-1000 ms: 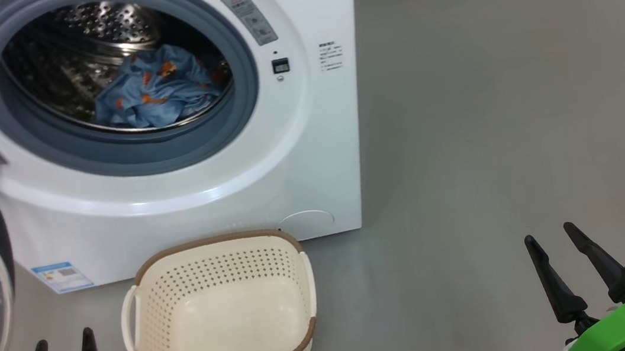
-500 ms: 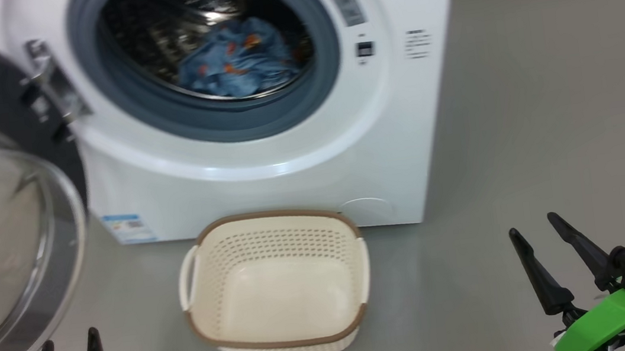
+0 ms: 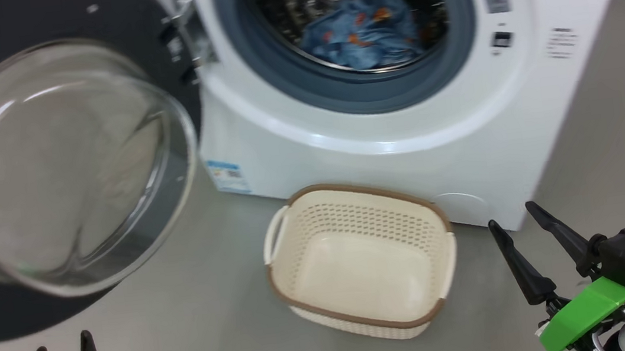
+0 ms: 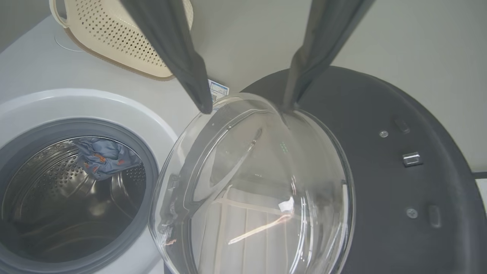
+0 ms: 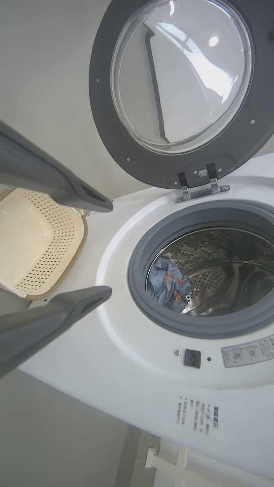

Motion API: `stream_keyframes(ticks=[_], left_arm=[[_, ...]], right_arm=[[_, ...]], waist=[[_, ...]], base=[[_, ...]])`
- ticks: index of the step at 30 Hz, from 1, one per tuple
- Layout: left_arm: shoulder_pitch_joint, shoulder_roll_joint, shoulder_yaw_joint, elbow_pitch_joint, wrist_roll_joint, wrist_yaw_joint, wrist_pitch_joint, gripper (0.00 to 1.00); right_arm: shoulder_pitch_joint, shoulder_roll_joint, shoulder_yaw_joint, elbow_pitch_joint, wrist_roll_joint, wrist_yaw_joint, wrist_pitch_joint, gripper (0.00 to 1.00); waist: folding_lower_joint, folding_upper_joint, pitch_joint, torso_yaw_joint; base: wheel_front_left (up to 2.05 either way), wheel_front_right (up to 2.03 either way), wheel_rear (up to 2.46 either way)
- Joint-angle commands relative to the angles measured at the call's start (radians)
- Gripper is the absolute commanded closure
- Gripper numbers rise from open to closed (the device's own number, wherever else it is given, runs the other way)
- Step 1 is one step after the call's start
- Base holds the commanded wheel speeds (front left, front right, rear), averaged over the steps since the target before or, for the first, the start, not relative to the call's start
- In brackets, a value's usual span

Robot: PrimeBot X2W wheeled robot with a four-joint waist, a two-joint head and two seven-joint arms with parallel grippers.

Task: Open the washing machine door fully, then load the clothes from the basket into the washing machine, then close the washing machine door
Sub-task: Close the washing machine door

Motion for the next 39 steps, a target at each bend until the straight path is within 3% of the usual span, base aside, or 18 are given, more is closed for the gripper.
stream_keyframes(ticks=[1,15,24,25,26,27,33,39], left_arm=[[-0.010,0.015,0.039,-0.023,0.001,0.001,-0.006,0.00],[0.018,-0.028,0.131,-0.068,-0.001,0.001,-0.006,0.00],[0.010,-0.035,0.136,-0.097,-0.025,0.001,-0.006,0.00],[0.004,-0.031,0.139,-0.110,-0.045,0.001,-0.006,0.44],[-0.004,-0.025,0.144,-0.129,-0.069,0.001,-0.006,0.69],[-0.012,-0.014,0.147,-0.152,-0.092,0.001,-0.006,1.00],[-0.064,0.111,0.150,-0.296,-0.297,0.001,-0.006,1.00],[-0.148,0.317,0.192,-0.293,-0.666,0.001,0.018,1.00]], right_arm=[[-0.030,-0.020,0.020,-0.016,0.008,0.004,-0.008,0.00],[-0.124,-0.032,0.118,0.026,0.034,0.004,-0.008,0.00],[-0.131,-0.034,0.130,0.029,0.041,0.004,-0.008,0.00],[-0.130,-0.034,0.129,0.029,0.040,0.004,-0.008,0.00],[-0.128,-0.033,0.127,0.028,0.040,0.004,-0.008,0.00],[-0.126,-0.033,0.125,0.028,0.040,0.004,-0.008,0.00],[-0.114,-0.028,0.114,0.026,0.037,0.004,-0.008,0.00],[-0.108,-0.020,0.114,0.024,0.033,0.004,-0.008,0.00]], waist=[[0.0000,-0.0001,0.018,0.091],[0.0000,-0.0001,0.046,0.112],[0.0000,-0.0001,0.054,0.112],[0.0000,-0.0001,0.056,0.112],[0.0000,-0.0001,0.059,0.112],[0.0000,-0.0001,0.061,0.112],[0.0000,-0.0001,0.073,0.114],[0.0000,-0.0001,0.085,0.114]], base=[[0.00,0.00,0.00],[0.00,0.00,0.00],[0.00,0.00,0.00],[0.00,0.00,0.00],[0.00,0.00,0.00],[0.00,0.00,0.00],[0.00,0.00,0.00],[0.00,0.00,0.00]])
